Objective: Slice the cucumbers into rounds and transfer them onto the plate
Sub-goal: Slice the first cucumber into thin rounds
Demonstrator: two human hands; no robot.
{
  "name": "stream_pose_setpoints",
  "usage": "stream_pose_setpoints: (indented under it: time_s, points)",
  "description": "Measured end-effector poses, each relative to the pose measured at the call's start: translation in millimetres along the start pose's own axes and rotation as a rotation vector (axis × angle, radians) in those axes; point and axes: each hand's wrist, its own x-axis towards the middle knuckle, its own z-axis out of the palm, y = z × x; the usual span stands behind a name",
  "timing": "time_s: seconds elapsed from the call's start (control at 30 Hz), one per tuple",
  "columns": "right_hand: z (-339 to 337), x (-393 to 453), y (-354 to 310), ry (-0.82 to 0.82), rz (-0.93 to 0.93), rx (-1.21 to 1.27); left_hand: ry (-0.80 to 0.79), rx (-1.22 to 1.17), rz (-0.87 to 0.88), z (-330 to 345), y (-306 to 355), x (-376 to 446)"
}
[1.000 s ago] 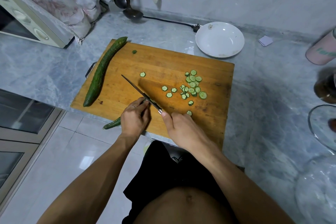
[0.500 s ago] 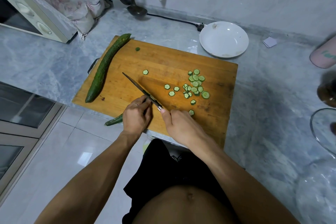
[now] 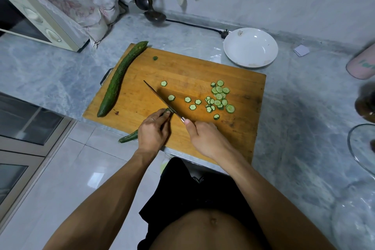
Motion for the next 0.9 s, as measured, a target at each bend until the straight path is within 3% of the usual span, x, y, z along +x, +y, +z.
stream_pose_setpoints:
  time_s: [0.33,0.9]
  points:
    - [-9,-29,-9,-0.008,-0.032,-0.027,-0.039,-0.009,-0.018,1,-3,-1]
    - [10,3,-6,0.014,0.0,-0.004,0.004,-0.033,0.011,1,-4,-1]
